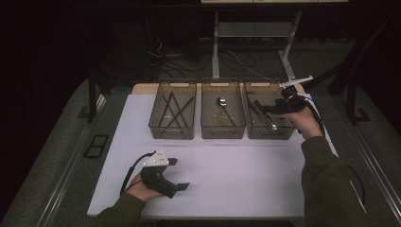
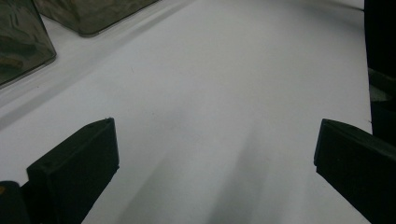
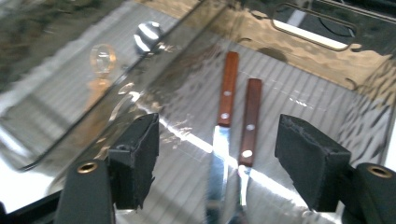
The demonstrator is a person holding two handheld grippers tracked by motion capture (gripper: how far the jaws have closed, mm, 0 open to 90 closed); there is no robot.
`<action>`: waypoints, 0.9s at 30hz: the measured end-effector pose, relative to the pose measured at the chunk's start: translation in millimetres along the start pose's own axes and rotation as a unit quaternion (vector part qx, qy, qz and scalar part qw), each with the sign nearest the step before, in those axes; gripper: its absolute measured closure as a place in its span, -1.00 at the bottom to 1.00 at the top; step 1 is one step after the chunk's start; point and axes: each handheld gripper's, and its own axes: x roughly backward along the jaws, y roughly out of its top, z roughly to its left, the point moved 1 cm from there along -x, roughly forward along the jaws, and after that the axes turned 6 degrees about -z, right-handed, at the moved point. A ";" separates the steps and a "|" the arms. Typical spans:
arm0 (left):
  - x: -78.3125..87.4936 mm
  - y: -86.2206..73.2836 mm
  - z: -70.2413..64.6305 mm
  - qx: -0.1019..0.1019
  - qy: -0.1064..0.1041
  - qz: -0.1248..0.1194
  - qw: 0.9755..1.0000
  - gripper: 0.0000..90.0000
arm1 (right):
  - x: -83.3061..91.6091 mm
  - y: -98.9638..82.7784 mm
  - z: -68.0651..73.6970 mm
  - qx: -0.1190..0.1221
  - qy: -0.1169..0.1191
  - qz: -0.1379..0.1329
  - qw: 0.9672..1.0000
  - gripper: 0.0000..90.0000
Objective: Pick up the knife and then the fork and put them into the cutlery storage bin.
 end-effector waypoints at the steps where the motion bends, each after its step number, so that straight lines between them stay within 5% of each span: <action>1: 0.2 0.2 -0.1 -0.001 0.000 0.000 1.000 -1.00 | 3.1 -2.2 1.6 -0.001 0.006 -0.007 1.000 -0.37; 5: 1.0 0.3 0.3 -0.007 0.001 0.007 1.000 -1.00 | 17.4 -11.0 8.7 -0.014 0.020 -0.035 0.999 -0.44; 15: 0.5 0.1 0.3 -0.005 0.003 0.008 1.000 -1.00 | 49.3 -38.1 36.1 0.007 0.050 -0.081 0.995 -0.69; 27: 2.8 0.5 2.2 -0.003 0.014 0.007 1.000 -1.00 | 68.1 -77.3 70.9 0.034 0.069 -0.106 0.991 -0.69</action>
